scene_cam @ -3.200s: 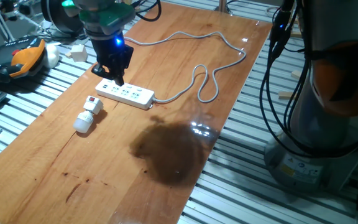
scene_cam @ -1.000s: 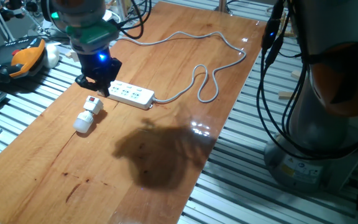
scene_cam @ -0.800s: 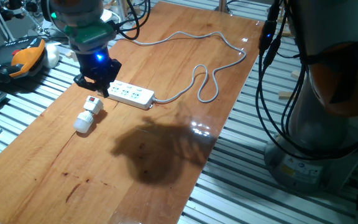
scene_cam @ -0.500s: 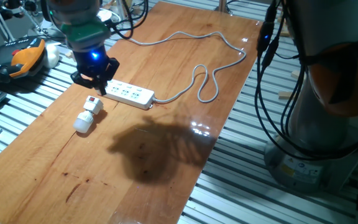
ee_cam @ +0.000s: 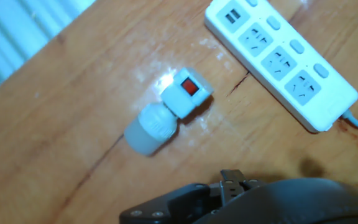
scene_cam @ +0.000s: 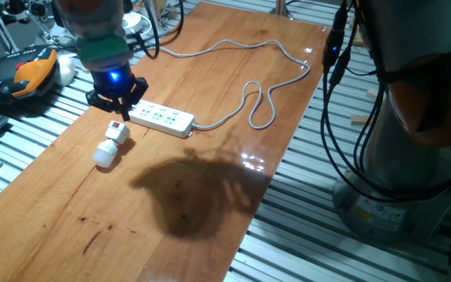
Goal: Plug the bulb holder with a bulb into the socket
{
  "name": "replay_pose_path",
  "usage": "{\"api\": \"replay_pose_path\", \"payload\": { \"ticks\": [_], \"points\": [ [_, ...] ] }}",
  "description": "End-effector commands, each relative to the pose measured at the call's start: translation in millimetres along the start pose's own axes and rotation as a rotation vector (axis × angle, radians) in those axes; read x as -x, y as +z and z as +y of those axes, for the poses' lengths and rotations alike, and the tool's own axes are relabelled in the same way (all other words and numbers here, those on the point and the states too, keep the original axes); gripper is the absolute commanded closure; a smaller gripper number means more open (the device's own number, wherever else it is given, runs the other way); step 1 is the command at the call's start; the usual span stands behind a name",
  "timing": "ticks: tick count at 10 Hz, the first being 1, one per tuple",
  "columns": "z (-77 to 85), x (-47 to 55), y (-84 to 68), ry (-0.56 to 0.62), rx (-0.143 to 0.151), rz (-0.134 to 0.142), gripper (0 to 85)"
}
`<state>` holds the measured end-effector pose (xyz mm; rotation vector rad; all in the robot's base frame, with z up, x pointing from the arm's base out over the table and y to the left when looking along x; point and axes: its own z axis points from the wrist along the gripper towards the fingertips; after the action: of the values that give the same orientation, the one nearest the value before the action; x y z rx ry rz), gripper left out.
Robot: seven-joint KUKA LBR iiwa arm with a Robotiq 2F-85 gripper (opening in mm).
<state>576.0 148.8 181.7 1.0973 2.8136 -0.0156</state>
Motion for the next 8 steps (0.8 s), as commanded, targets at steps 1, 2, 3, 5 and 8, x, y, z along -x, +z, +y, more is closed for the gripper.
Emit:
{"api": "replay_pose_path", "payload": {
  "ticks": [1,2,3,5,8],
  "points": [
    [0.3,4.0,1.3,0.233,-0.022,-0.005,85.0],
    [0.2,9.2,0.6,0.240,-0.021,0.008,85.0],
    [0.4,12.7,-0.9,0.251,-0.026,0.012,85.0],
    [0.2,15.9,0.0,0.275,-0.026,0.006,85.0],
    [1.2,16.5,3.3,0.306,-0.030,-0.005,85.0]
  ]
}}
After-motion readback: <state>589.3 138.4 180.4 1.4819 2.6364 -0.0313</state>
